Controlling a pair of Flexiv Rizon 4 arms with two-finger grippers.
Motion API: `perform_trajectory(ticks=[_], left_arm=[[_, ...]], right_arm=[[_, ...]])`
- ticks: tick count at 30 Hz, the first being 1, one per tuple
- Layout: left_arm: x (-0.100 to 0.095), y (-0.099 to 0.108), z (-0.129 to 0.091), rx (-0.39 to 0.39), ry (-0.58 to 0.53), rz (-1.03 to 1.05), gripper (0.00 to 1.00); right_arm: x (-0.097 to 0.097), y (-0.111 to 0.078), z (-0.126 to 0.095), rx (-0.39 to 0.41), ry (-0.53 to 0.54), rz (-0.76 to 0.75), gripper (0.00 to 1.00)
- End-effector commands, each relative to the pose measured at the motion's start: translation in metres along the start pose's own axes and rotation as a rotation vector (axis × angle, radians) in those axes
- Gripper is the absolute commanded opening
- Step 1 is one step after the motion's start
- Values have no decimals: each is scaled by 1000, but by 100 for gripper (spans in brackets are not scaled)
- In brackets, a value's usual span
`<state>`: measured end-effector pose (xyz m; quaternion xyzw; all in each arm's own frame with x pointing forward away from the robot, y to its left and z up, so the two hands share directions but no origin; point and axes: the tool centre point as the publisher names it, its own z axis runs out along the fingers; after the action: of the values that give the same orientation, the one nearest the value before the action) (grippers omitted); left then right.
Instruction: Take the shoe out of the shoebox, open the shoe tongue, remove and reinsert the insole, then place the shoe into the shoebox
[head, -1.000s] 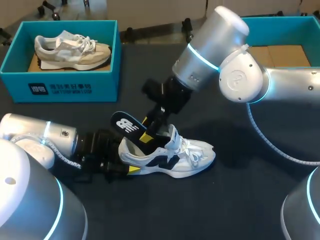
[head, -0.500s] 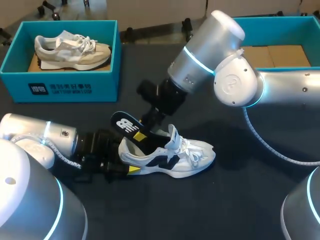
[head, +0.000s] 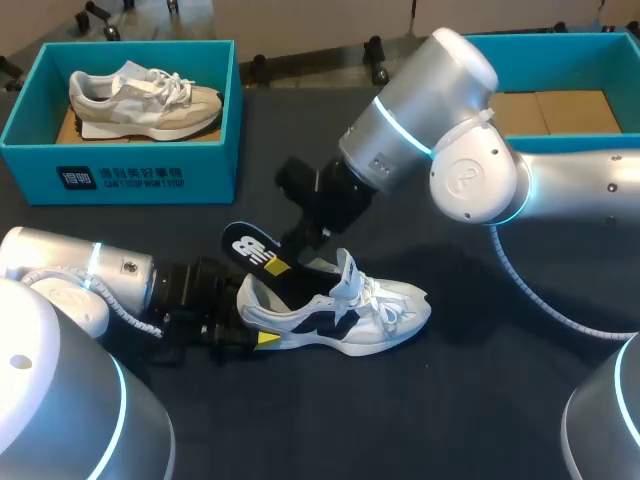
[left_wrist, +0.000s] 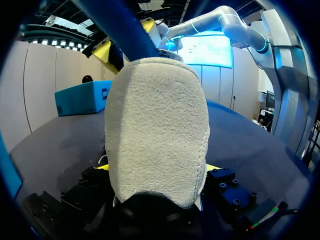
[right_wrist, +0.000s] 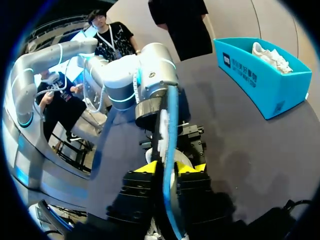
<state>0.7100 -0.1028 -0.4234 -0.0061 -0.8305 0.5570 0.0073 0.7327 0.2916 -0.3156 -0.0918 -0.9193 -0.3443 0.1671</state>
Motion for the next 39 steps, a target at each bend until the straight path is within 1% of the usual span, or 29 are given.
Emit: perform_trajectory(ticks=[1, 7, 14, 19, 22, 26, 34, 39], left_arm=[[-2, 2, 3, -4, 1, -1, 0], [-2, 2, 3, -4, 1, -1, 0], [-2, 2, 3, -4, 1, -1, 0], [-2, 2, 3, -4, 1, -1, 0], [-2, 2, 3, -4, 1, -1, 0], [-2, 2, 3, -4, 1, -1, 0], [-2, 2, 3, -4, 1, -1, 0], [-2, 2, 3, -4, 1, -1, 0]], right_arm=[[0, 0, 2, -7, -3, -2, 0], [-1, 3, 4, -20, 14, -11, 0], [-2, 7, 4, -13, 35, -20, 0], [-3, 15, -2, 2, 40, -43, 0], [-2, 21, -8, -23, 14, -65, 0], [1, 31, -16, -84, -5, -98, 0], [2, 58, -34, -129, -35, -143, 0], [0, 73, -45, -176, -47, -168, 0]])
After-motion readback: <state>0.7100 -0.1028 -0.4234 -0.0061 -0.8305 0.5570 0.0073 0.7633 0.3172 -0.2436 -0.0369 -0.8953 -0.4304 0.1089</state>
